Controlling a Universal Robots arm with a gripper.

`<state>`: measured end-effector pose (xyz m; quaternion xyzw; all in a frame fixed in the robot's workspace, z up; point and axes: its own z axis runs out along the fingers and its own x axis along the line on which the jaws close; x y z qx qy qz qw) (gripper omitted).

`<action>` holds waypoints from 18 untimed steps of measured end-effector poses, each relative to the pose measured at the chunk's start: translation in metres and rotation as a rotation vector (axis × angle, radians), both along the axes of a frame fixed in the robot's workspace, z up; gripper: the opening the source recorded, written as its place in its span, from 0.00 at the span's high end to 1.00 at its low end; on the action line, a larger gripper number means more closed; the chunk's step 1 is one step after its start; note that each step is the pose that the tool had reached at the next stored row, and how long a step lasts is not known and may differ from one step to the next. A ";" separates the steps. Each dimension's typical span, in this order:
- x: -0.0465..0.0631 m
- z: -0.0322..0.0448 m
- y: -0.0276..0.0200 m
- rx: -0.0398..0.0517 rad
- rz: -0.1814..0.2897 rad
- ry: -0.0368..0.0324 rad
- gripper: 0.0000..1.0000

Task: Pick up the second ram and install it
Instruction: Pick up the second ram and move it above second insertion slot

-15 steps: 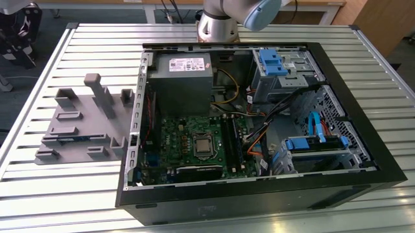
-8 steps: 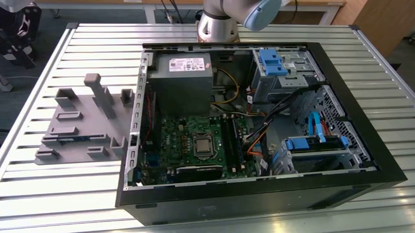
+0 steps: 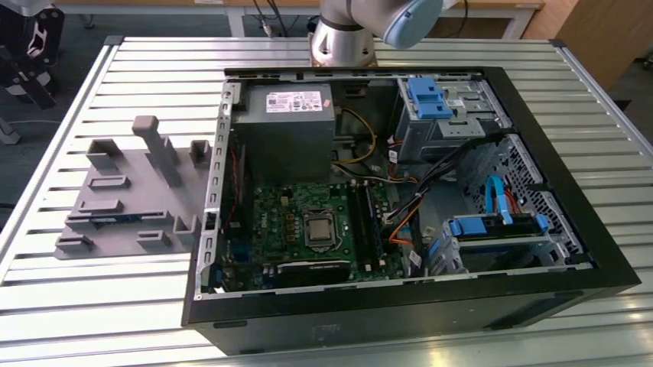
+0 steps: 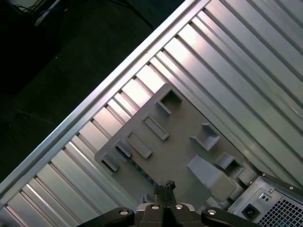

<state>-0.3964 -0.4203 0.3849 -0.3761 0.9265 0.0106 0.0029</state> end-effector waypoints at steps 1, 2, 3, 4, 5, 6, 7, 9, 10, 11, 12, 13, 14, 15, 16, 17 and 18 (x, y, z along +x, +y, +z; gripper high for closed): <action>0.000 0.0000 0.0000 0.0000 0.008 0.0000 0.89; 0.000 -0.0001 0.0000 0.0000 0.015 0.0000 0.89; 0.000 -0.0001 0.0000 0.0000 0.023 0.0000 0.89; 0.000 -0.0001 0.0000 0.0001 0.030 0.0000 0.89; 0.000 -0.0002 0.0000 0.0000 0.038 0.0000 0.89; 0.000 -0.0002 0.0000 0.0001 0.045 0.0000 0.89; 0.000 -0.0002 0.0000 0.0000 0.050 0.0000 0.89; 0.000 -0.0002 0.0000 0.0000 0.063 0.0001 0.89; 0.000 -0.0002 0.0000 0.0000 0.070 0.0000 0.89; 0.000 -0.0003 0.0000 0.0000 0.077 0.0000 0.89; 0.000 -0.0003 0.0000 0.0000 0.084 0.0000 0.89; 0.000 -0.0003 0.0000 0.0000 0.091 -0.0001 0.89; 0.000 -0.0003 0.0000 0.0000 0.099 0.0000 0.89; 0.000 -0.0004 0.0000 0.0001 0.106 -0.0001 0.89; 0.000 -0.0004 0.0000 0.0001 0.113 0.0000 0.89; 0.000 -0.0004 0.0000 0.0000 0.121 -0.0001 0.89; 0.000 -0.0004 0.0000 0.0000 0.128 0.0000 0.89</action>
